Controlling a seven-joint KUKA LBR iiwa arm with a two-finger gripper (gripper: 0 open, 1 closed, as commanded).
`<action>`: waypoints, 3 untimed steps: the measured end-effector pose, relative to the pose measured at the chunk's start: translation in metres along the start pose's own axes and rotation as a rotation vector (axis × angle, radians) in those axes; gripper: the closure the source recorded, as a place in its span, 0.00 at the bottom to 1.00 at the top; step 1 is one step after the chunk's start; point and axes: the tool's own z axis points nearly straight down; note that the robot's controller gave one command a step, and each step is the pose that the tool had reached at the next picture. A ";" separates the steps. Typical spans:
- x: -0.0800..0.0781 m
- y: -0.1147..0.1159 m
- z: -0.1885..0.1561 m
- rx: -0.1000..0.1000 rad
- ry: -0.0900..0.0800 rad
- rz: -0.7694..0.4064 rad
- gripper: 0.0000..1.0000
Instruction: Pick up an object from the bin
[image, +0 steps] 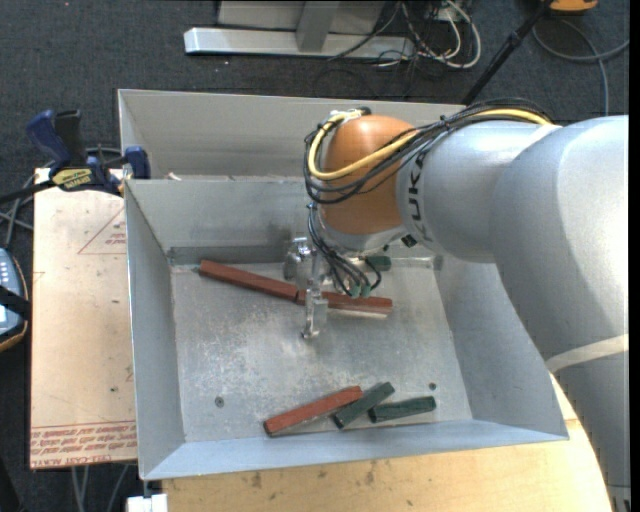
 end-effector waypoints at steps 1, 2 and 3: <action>0.010 -0.002 0.000 -0.004 0.002 -0.055 0.00; 0.006 -0.024 -0.001 -0.001 -0.001 -0.031 1.00; 0.005 -0.021 -0.001 -0.001 -0.001 -0.028 1.00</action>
Offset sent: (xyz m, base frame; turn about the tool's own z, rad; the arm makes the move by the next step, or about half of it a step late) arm 0.0000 0.0000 0.0000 0.0000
